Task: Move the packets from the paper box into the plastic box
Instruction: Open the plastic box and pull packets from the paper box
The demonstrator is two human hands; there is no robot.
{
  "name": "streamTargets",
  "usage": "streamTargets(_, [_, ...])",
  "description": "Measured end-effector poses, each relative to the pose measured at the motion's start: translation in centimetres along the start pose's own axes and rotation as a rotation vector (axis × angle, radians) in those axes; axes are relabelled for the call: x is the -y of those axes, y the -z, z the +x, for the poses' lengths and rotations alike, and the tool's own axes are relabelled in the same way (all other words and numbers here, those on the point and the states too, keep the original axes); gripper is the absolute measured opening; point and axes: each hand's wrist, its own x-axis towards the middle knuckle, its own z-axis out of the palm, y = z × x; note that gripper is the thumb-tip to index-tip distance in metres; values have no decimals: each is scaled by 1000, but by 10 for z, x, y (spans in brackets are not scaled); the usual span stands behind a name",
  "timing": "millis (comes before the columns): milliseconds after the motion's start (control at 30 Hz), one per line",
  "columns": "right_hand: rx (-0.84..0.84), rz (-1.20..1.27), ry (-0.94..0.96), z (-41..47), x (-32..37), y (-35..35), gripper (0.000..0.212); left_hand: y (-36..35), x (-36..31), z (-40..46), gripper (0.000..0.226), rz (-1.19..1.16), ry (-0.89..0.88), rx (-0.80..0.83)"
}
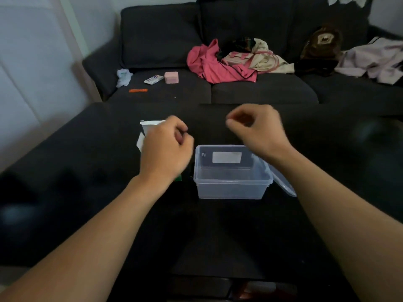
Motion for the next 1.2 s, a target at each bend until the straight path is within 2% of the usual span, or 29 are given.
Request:
streamTargets(67, [208, 51, 128, -7, 33, -19, 25, 17, 13, 6, 10, -42, 104, -153])
streamTargets(100, [276, 36, 188, -10, 43, -31, 30, 24, 23, 7, 13, -35, 164, -176])
streamTargets(133, [323, -2, 243, -12, 50, -44, 33, 28, 34, 7, 19, -3, 232, -152])
streamTargets(200, [385, -100, 305, -11, 57, -70, 31, 33, 53, 3, 35, 87, 376, 5])
streamTargets(267, [371, -194, 290, -5, 58, -90, 26, 32, 62, -3, 42, 115, 449, 156])
streamTargets(367, [295, -355, 203, 5, 56, -107, 21, 31, 63, -7, 34, 153, 385, 185])
streamTargets(567, [288, -370, 109, 19, 58, -113, 2, 33, 63, -1, 33, 144, 283, 310])
streamTargets(667, [353, -414, 111, 24, 56, -115, 16, 30, 58, -3, 21, 138, 224, 372])
streamTargets(800, [403, -417, 115, 29, 50, -107, 13, 27, 60, -4, 10, 176, 190, 356])
streamTargets(1000, [490, -440, 125, 32, 49, -101, 29, 26, 57, -5, 11, 189, 190, 370])
streamTargets(1200, [448, -427, 114, 29, 44, -106, 18, 23, 60, -3, 14, 193, 203, 366])
